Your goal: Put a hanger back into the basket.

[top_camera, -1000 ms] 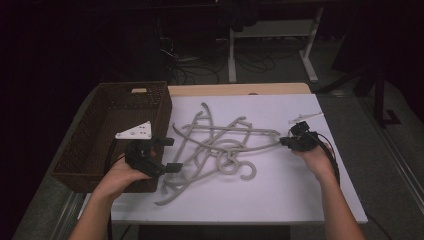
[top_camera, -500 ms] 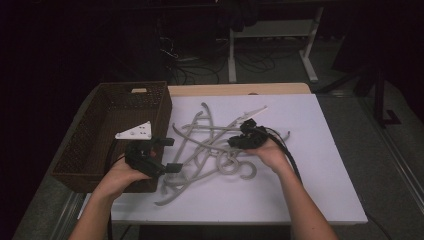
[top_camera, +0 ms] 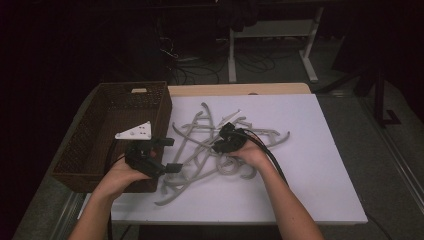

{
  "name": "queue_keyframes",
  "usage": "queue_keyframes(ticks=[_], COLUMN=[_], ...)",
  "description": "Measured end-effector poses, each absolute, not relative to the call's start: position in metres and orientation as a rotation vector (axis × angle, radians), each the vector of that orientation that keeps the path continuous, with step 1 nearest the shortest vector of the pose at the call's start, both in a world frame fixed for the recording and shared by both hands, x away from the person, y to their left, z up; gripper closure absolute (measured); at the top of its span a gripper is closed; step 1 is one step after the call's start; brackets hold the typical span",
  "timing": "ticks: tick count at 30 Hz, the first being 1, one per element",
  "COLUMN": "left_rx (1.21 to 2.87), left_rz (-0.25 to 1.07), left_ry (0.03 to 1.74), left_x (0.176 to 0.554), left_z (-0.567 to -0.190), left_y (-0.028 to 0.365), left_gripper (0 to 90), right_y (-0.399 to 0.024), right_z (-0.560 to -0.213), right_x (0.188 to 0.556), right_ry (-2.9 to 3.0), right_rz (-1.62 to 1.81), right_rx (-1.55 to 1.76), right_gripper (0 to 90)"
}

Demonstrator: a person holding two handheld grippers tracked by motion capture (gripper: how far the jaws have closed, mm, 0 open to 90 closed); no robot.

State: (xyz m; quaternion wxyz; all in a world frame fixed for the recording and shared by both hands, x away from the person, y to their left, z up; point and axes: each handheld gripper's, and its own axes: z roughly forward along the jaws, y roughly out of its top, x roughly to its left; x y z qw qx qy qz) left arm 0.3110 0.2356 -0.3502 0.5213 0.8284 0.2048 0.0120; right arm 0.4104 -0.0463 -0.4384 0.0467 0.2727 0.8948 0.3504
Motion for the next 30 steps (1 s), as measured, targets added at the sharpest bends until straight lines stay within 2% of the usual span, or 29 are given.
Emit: queue_keyframes(ticks=[7,25,27,30], left_rx=[1.987,2.02,2.025,2.03], left_rz=[0.032,0.058,0.059,0.054], left_ry=[0.492,0.483,0.478,0.475], left_x=[0.311,0.306,0.305,0.303], left_z=[-0.35,-0.348,-0.347,-0.347], left_y=[0.235,0.227,0.223,0.216], left_gripper=[0.2,0.2,0.2,0.2], right_y=[-0.054,-0.085,-0.083,-0.084], right_z=[-0.438,-0.435,-0.437,-0.434], right_x=[0.405,0.374,0.375,0.375], right_ry=[2.774,2.87,2.873,2.849], right_rz=[1.09,1.141,1.127,1.166], right_rx=[0.761,0.617,0.62,0.642], right_gripper=[78.4,79.2,78.6,68.9])
